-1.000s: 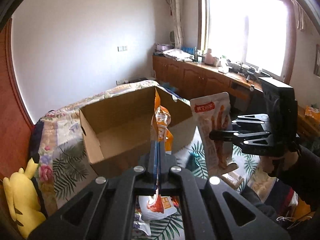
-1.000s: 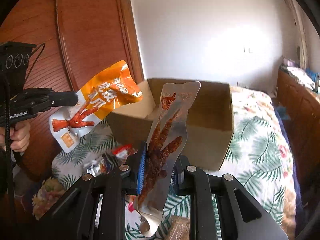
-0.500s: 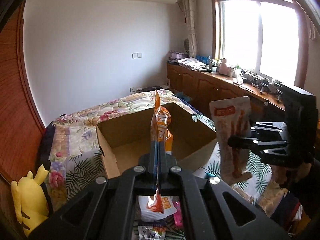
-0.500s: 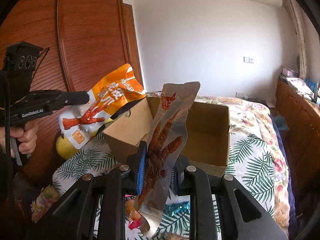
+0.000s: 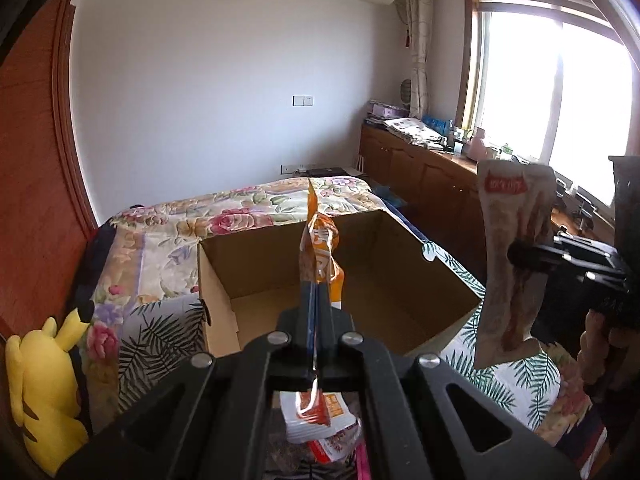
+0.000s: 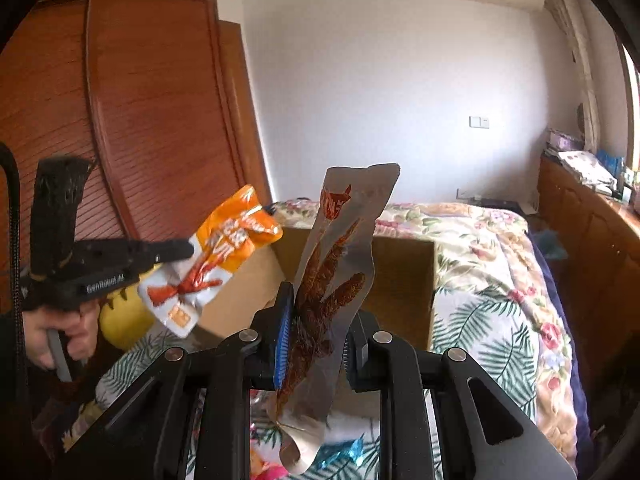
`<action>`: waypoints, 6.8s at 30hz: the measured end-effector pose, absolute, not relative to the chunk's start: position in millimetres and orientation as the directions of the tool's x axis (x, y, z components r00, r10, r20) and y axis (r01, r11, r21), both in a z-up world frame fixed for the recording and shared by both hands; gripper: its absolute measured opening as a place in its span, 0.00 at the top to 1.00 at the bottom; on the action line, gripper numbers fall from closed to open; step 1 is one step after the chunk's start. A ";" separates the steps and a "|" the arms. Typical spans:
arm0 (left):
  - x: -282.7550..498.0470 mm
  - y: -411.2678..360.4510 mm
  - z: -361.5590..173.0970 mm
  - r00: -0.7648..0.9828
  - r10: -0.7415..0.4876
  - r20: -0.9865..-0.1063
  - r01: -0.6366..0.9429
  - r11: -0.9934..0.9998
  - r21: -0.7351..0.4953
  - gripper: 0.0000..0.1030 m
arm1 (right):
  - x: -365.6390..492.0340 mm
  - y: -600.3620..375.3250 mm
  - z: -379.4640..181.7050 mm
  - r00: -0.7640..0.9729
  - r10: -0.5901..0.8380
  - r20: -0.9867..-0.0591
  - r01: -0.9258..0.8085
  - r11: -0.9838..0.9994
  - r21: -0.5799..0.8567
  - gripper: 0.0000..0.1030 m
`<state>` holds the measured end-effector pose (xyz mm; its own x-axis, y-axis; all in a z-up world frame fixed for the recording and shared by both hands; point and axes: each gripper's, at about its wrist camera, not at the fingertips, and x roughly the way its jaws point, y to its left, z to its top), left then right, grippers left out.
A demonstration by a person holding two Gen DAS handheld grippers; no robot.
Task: Organize snacks
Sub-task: 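Lift both held packets and carry them over the open cardboard box, then open the left tool over the box while the right tool releases its packet inside, then return to the pile and grasp the white blue-printed packet with the left tool, then grasp the clear-wrapped cracker bar with the right tool while the left tool lifts its packet, then carry the white packet and the cracker bar over the cardboard box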
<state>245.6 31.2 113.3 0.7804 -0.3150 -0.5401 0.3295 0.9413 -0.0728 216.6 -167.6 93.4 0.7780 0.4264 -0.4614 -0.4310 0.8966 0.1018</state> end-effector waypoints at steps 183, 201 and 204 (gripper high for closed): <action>92.0 87.8 -45.7 0.748 -0.245 -0.617 0.190 0.970 -0.154 0.43 | 54.7 -190.2 -93.8 0.695 0.266 -0.668 -0.292 0.953 0.077 0.57; 82.5 62.6 -16.2 0.785 -0.261 -0.561 0.225 0.965 -0.133 0.42 | 49.4 -185.7 -62.5 0.738 0.309 -0.600 -0.309 0.945 0.107 0.57; 83.4 61.6 -11.7 0.789 -0.261 -0.556 0.235 0.965 -0.120 0.42 | 54.4 -182.6 -56.0 0.747 0.315 -0.585 -0.314 0.943 0.107 0.57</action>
